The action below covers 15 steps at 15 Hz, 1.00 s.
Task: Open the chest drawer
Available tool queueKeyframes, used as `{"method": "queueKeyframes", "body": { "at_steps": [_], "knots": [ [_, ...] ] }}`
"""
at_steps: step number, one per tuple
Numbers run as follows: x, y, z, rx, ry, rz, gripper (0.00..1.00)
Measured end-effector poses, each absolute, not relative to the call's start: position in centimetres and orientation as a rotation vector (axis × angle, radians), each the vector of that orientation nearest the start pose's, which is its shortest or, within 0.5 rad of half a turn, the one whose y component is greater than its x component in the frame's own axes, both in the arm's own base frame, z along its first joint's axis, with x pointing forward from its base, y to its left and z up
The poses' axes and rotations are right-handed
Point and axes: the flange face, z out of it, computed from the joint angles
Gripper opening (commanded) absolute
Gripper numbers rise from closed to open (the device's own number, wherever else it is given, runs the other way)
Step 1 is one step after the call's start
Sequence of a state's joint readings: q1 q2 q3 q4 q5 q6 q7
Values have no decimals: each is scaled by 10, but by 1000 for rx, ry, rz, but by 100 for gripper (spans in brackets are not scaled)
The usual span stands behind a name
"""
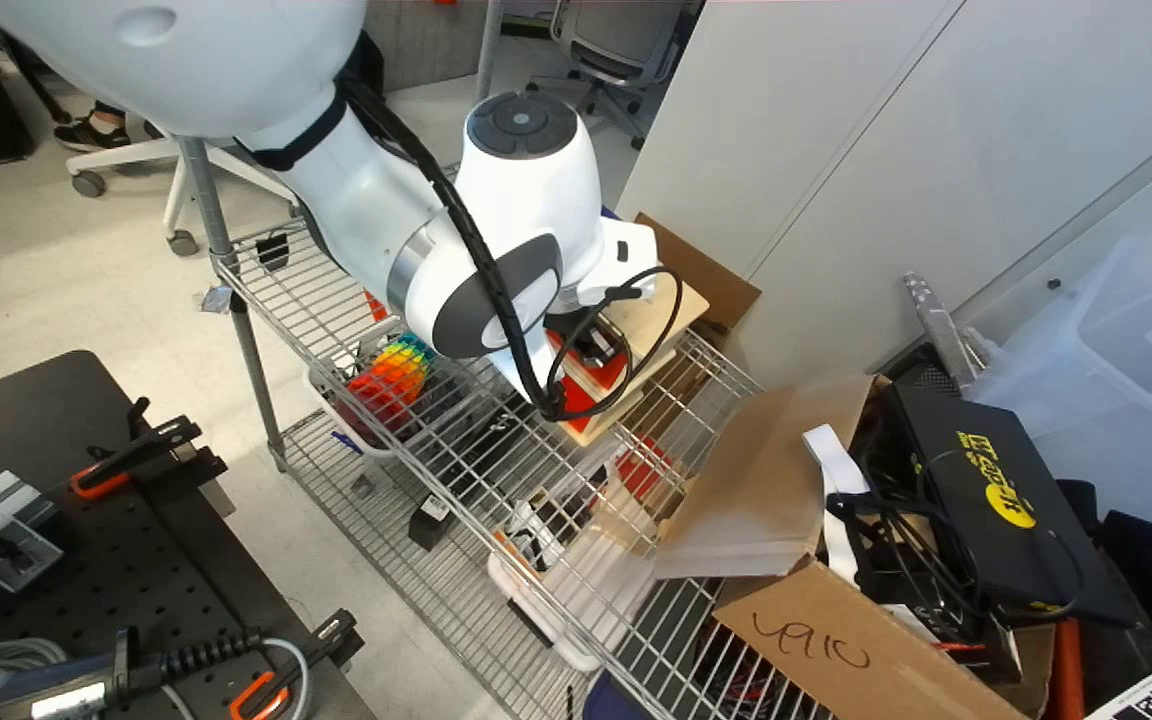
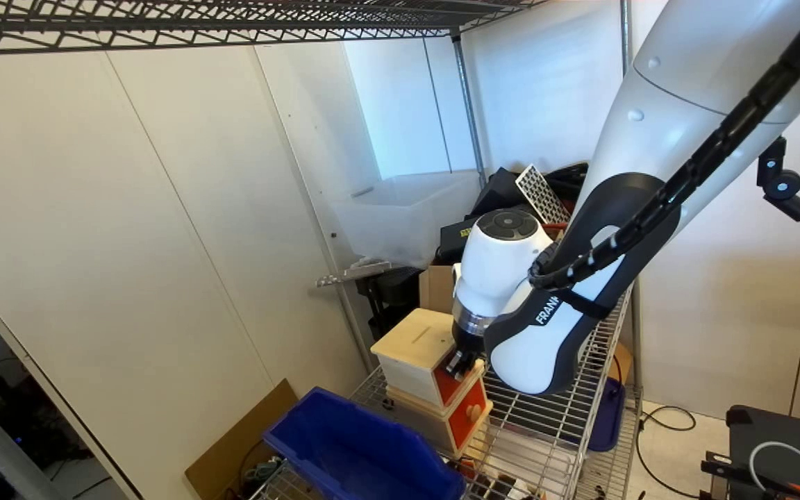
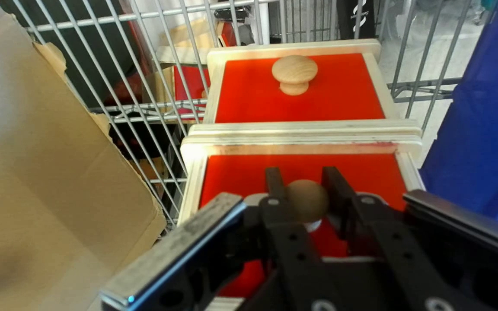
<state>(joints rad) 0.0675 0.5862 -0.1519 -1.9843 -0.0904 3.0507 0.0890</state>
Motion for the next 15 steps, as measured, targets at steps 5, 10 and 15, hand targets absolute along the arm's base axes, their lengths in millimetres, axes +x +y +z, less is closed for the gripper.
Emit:
{"method": "queueKeyframes", "body": {
  "at_steps": [5, 10, 15],
  "knots": [
    [646, -38, 220, -3146, 46, -788, 7],
    [646, -38, 220, -3146, 43, -788, 7],
    [646, -38, 220, -3146, 43, -788, 7]
  ]
}}
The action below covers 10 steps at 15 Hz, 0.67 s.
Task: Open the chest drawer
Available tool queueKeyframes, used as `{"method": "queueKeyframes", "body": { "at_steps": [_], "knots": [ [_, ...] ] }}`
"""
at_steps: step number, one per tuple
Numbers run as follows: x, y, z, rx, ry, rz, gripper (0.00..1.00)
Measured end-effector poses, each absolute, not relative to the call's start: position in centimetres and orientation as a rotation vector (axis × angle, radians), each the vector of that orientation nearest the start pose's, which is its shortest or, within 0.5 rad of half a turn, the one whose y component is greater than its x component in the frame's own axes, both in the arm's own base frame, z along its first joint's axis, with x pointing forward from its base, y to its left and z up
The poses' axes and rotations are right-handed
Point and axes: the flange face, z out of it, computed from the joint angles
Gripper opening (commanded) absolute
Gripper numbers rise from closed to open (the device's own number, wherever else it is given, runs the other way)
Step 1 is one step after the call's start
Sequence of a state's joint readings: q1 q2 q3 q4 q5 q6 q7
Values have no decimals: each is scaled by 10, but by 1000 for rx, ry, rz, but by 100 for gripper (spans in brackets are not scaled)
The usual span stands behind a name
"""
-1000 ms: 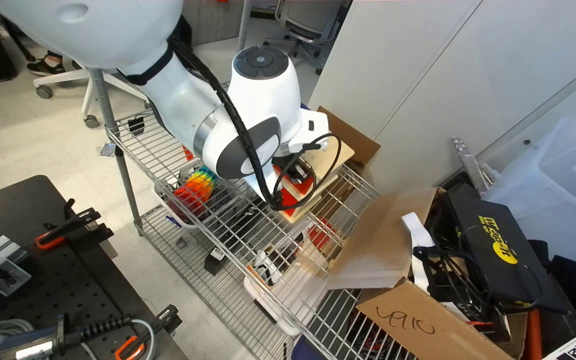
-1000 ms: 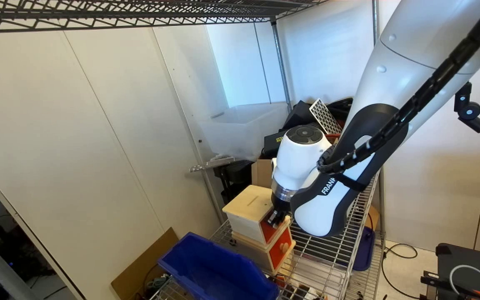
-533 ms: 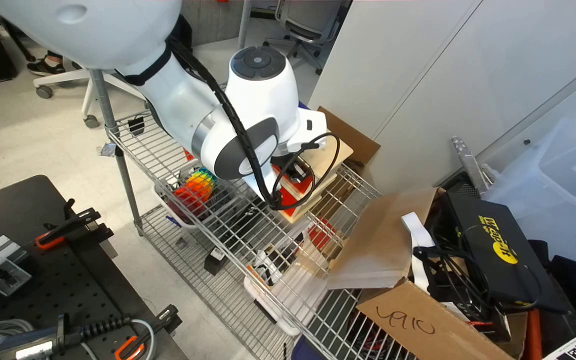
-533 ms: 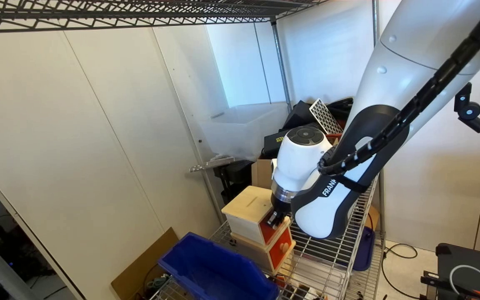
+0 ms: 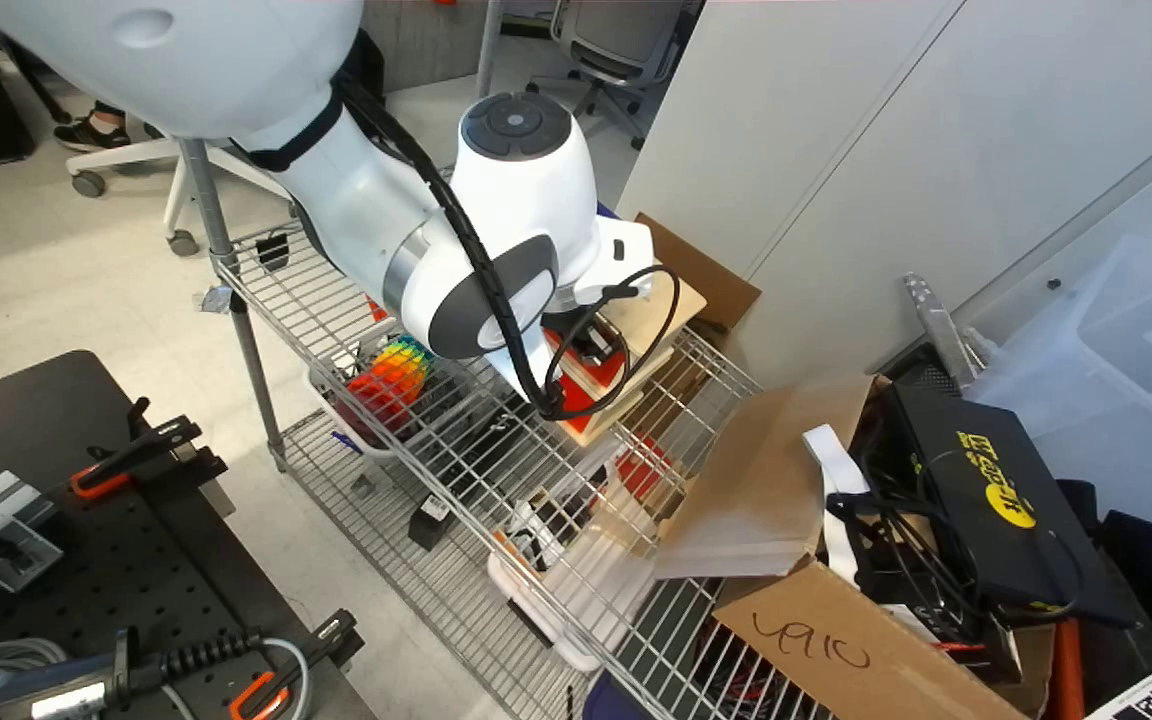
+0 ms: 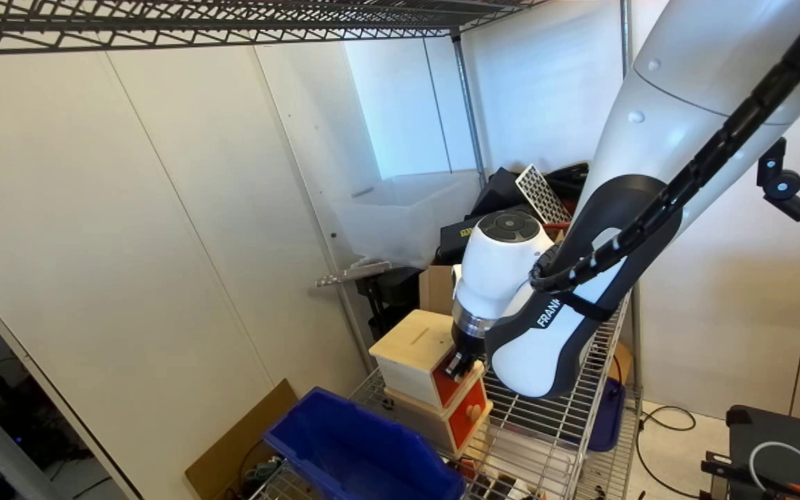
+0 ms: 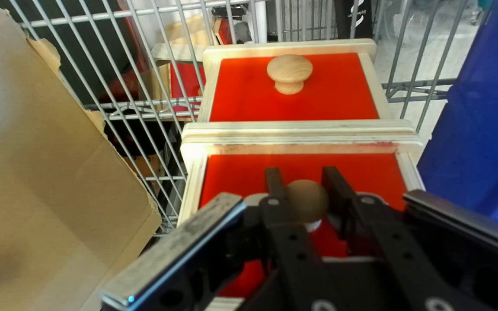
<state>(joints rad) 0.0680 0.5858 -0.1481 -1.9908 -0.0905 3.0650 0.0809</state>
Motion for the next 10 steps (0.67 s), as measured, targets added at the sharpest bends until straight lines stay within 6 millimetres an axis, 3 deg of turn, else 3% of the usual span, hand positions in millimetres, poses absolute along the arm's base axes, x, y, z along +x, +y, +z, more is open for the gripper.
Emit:
{"method": "queueKeyframes", "body": {
  "at_steps": [10],
  "knots": [
    [645, -41, 220, -3145, 49, -803, 7]
  ]
}}
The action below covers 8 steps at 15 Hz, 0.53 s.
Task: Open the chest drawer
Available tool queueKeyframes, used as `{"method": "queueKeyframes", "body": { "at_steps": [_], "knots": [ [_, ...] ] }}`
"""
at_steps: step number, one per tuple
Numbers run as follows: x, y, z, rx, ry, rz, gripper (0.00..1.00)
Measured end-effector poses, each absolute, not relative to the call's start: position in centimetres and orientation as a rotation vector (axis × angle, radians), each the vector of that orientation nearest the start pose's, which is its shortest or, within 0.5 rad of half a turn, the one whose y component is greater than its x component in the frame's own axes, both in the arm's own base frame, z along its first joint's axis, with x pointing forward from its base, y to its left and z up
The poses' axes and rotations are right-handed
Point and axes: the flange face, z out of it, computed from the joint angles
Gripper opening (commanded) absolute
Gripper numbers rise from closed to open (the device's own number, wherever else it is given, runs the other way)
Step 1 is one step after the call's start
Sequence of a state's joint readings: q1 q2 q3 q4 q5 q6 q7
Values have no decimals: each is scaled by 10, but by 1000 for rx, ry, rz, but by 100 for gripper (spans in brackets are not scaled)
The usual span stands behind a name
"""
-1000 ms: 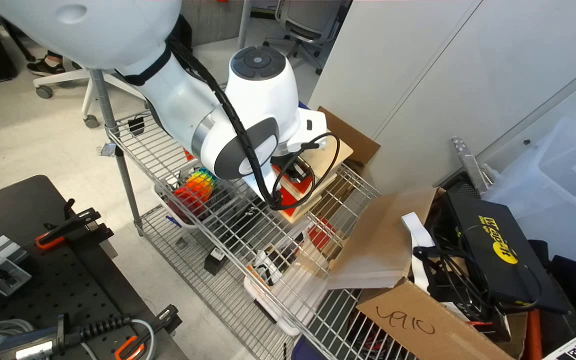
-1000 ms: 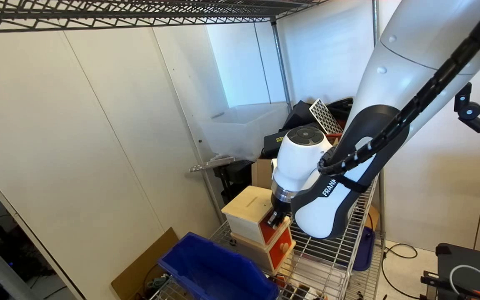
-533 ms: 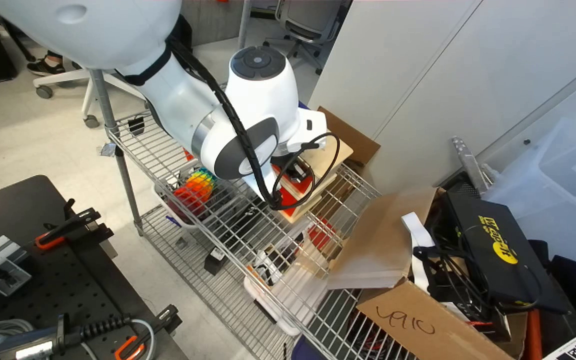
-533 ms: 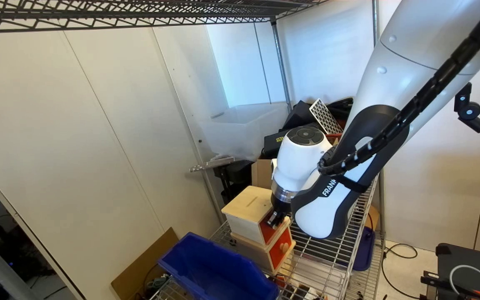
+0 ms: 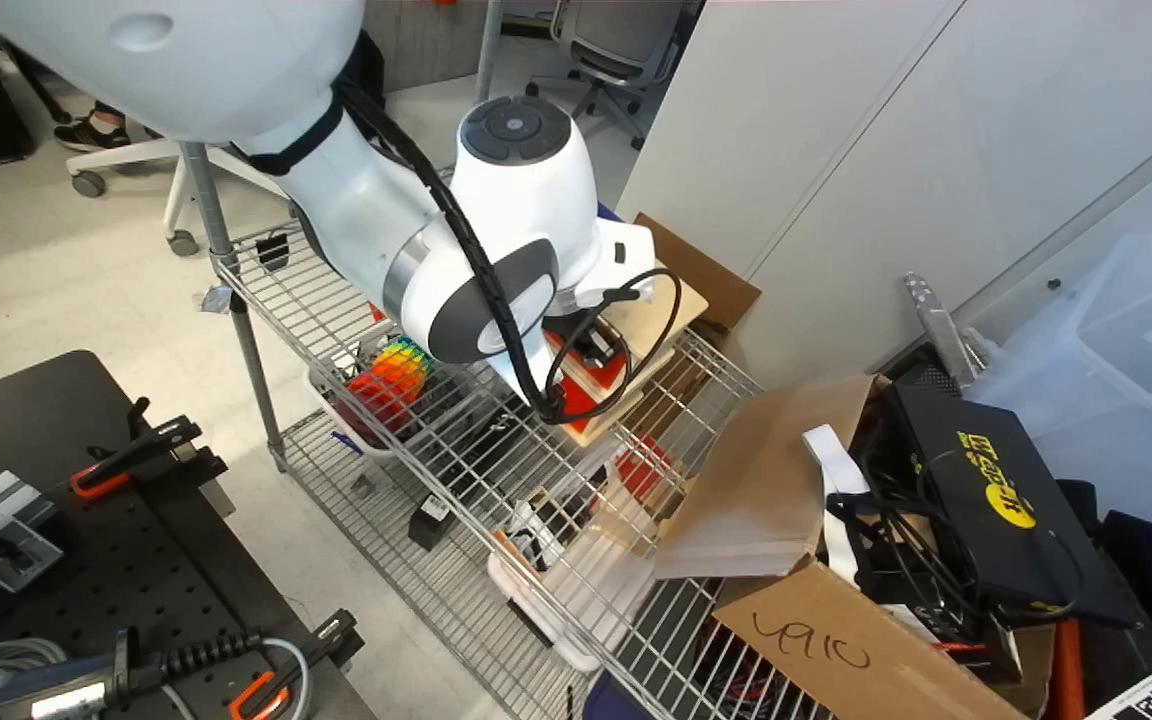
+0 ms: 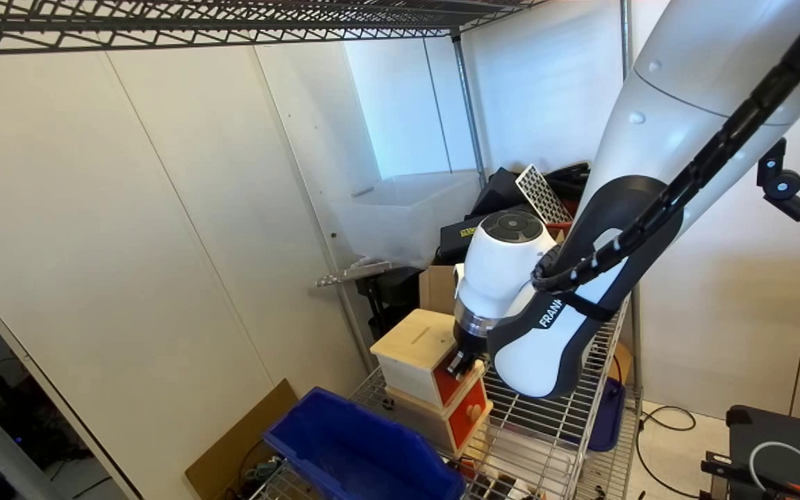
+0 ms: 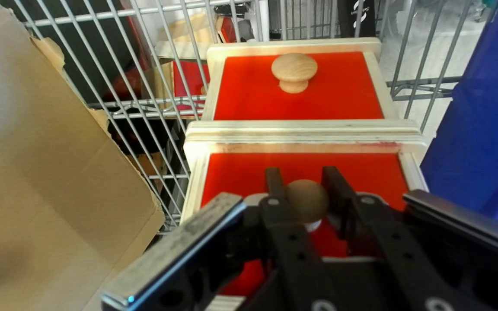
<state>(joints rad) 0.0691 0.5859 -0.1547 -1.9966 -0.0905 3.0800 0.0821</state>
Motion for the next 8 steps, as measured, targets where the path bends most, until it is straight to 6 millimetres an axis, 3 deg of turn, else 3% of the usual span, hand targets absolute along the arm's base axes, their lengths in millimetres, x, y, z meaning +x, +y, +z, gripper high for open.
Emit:
{"method": "queueKeyframes", "body": {
  "at_steps": [8],
  "knots": [
    [641, -51, 219, -3155, 63, -822, 7]
  ]
}}
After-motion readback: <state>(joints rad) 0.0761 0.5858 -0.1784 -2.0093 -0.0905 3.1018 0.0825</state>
